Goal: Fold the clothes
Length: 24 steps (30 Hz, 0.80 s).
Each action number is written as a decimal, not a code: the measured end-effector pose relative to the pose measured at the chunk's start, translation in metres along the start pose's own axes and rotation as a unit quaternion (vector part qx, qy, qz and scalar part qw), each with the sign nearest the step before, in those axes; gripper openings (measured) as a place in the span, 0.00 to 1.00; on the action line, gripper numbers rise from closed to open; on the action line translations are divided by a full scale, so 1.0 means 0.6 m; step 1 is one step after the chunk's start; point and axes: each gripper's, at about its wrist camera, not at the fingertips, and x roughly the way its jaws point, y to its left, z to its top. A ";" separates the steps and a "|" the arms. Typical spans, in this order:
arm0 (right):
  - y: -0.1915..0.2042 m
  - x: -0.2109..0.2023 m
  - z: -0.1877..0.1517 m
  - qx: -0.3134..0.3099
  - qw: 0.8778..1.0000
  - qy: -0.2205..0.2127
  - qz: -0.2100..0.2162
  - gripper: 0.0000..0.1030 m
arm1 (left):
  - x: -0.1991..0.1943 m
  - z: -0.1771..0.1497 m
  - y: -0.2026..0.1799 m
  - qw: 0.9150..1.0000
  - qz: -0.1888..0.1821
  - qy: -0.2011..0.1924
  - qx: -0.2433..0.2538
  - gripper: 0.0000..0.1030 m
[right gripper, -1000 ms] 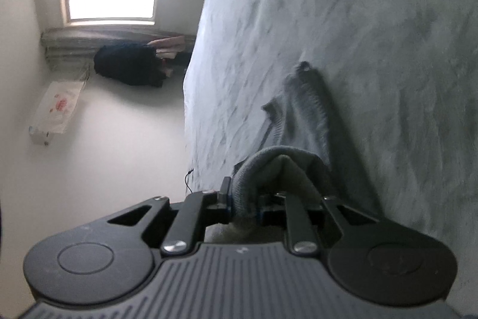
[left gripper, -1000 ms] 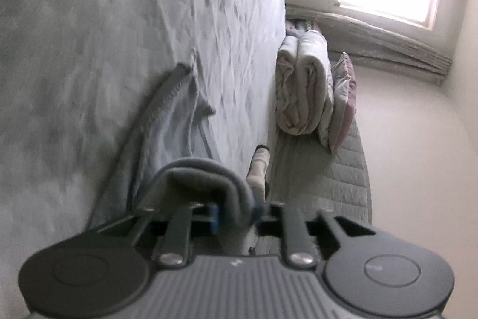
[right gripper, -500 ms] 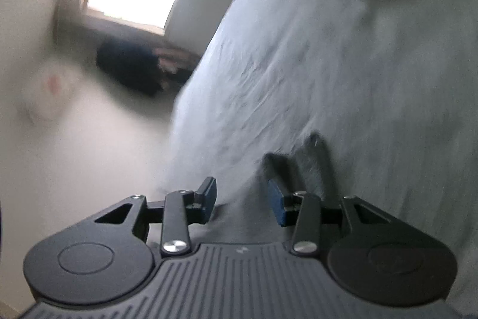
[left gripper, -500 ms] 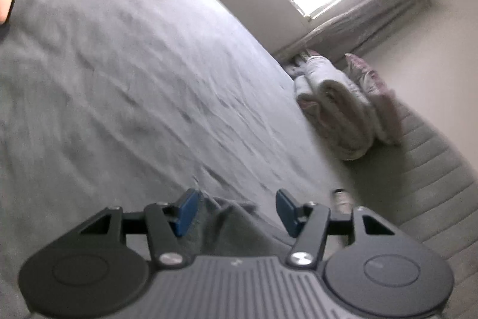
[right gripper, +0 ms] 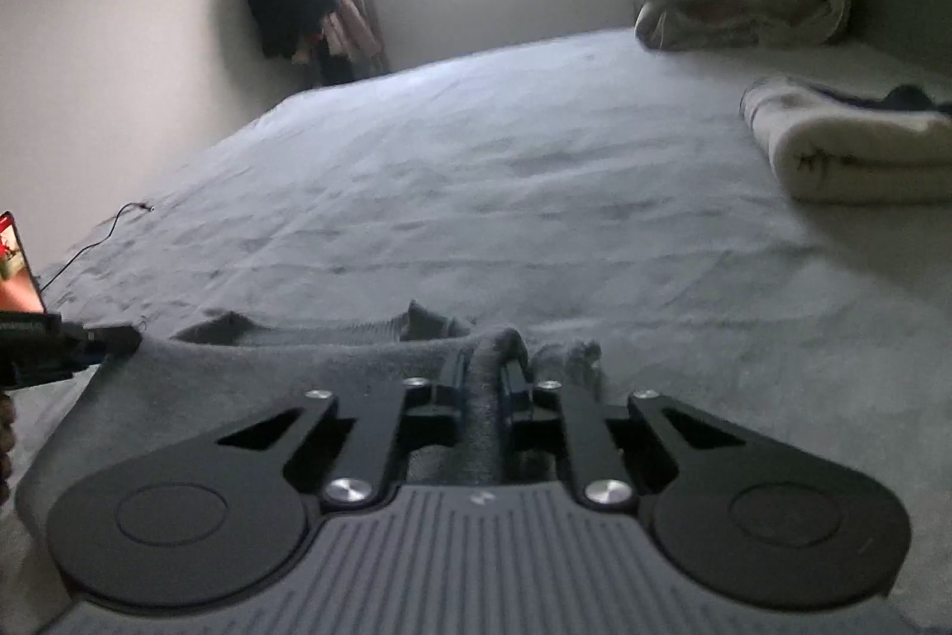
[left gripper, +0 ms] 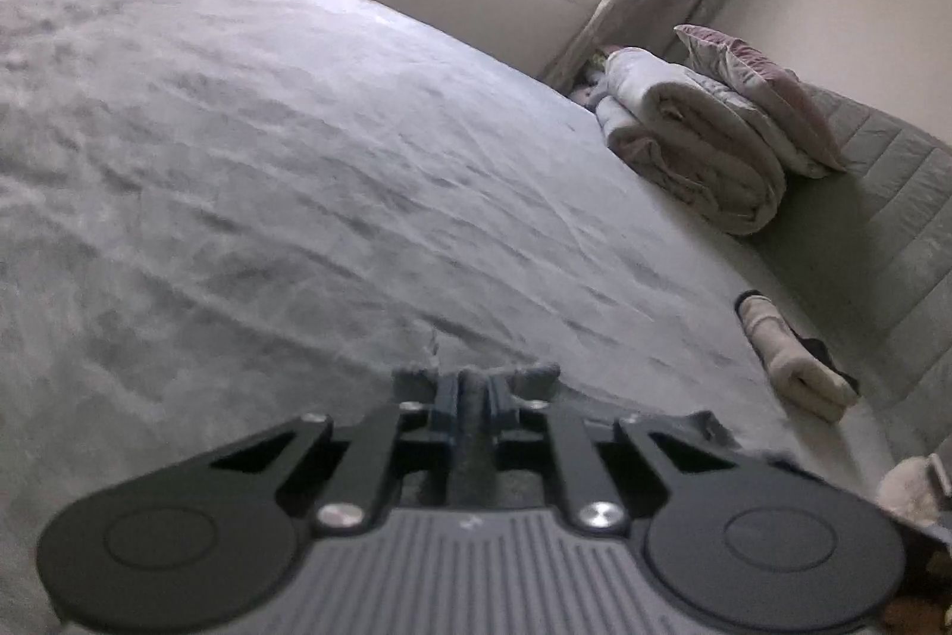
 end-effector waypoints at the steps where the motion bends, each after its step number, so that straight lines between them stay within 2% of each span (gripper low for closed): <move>1: 0.004 -0.002 0.003 -0.008 1.000 -0.017 -0.006 0.07 | -0.002 0.002 -0.005 1.000 0.003 -0.010 0.002 0.08; 3: 0.010 -0.003 0.014 -0.020 0.999 -0.047 -0.015 0.07 | -0.004 0.007 -0.015 0.999 0.007 -0.033 0.002 0.08; 6: 0.017 0.007 0.018 -0.041 0.996 -0.062 -0.043 0.07 | 0.012 0.008 -0.026 0.999 0.026 -0.045 0.015 0.08; 11: 0.007 0.052 -0.002 -0.057 0.996 -0.006 -0.071 0.08 | 0.064 -0.032 -0.035 0.993 0.084 -0.021 0.084 0.11; 13: 0.007 0.051 0.001 -0.059 0.996 -0.007 -0.074 0.09 | 0.058 -0.030 -0.040 0.992 0.090 -0.027 0.088 0.15; 14: 0.007 0.048 0.002 -0.060 0.995 -0.009 -0.077 0.14 | 0.053 -0.028 -0.042 0.991 0.092 -0.031 0.087 0.16; 16: 0.010 0.040 0.006 -0.063 0.994 -0.018 -0.089 0.25 | 0.037 -0.024 -0.049 0.991 0.095 -0.042 0.079 0.27; 17: 0.014 0.034 0.007 -0.065 0.993 -0.025 -0.094 0.28 | 0.028 -0.021 -0.053 0.991 0.096 -0.048 0.075 0.36; 18: 0.022 0.026 0.008 -0.073 0.992 -0.035 -0.101 0.28 | 0.019 -0.020 -0.060 0.991 0.094 -0.056 0.074 0.40; 20: 0.039 0.015 0.013 -0.089 0.989 -0.045 -0.105 0.28 | 0.002 -0.019 -0.077 0.991 0.079 -0.071 0.086 0.41; 21: 0.048 0.009 0.014 -0.092 0.990 -0.048 -0.100 0.28 | -0.002 -0.021 -0.087 0.990 0.068 -0.075 0.095 0.46; 24: 0.075 0.002 0.014 -0.089 0.993 -0.048 -0.065 0.38 | 0.009 -0.039 -0.104 0.989 0.056 -0.053 0.126 0.53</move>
